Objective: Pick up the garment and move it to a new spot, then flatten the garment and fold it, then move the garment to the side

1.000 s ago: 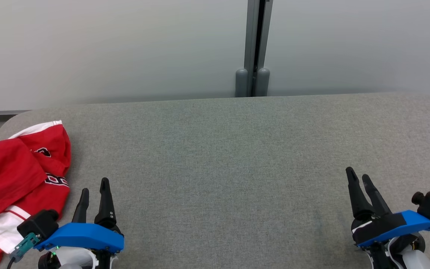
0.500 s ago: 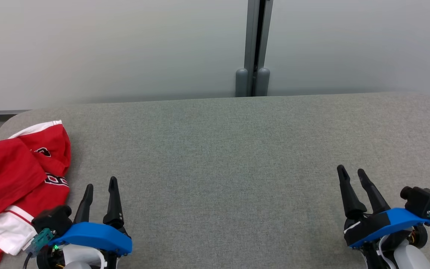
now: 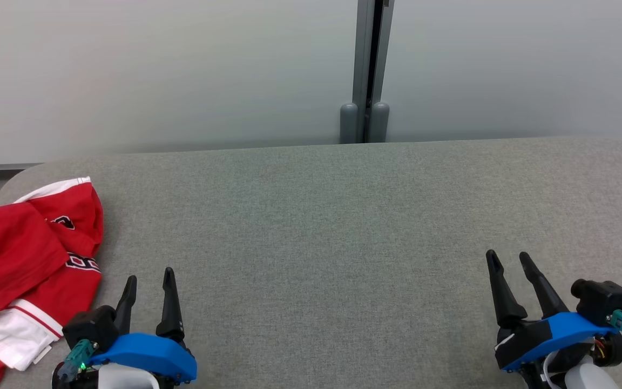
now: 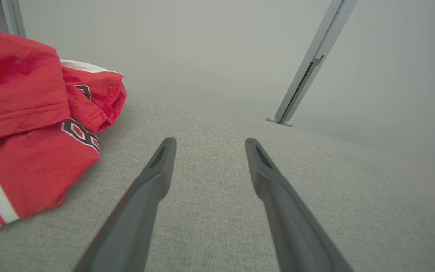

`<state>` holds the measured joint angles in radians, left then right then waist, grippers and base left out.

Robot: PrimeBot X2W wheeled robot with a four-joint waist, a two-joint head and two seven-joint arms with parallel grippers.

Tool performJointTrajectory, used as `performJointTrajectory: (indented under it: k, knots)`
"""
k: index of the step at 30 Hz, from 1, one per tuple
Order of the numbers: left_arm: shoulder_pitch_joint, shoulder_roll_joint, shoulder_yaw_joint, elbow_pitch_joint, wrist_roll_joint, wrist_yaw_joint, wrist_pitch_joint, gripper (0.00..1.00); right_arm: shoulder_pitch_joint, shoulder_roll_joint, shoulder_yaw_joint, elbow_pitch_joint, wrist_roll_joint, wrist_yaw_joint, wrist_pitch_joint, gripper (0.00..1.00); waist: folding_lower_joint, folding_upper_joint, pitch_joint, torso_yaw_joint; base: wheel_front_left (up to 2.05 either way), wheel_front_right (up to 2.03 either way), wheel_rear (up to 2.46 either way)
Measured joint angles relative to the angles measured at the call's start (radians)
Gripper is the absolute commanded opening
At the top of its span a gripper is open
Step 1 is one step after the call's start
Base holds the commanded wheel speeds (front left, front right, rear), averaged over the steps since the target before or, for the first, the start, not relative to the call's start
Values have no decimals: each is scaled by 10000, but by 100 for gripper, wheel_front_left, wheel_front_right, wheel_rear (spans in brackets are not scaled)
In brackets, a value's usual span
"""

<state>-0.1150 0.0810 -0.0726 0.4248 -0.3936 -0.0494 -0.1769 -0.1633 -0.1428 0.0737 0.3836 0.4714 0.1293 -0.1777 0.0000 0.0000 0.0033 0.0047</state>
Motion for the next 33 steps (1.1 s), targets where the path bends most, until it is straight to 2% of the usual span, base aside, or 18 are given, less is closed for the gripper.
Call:
performJointTrajectory:
  k: [21, 33]
  knots:
    - [330, -134, 25, 132, 1747, 59, -451, 100, 211, 38, -33, 378, -1732, 12, -439, 100, 0, 0, -44, -26, 0, 0, 0]
    - [551, -240, 337, 125, 2399, 128, -673, 100, 389, 278, -633, 458, -2566, 13, -660, 100, 0, 0, -199, 34, 0, 0, 0]
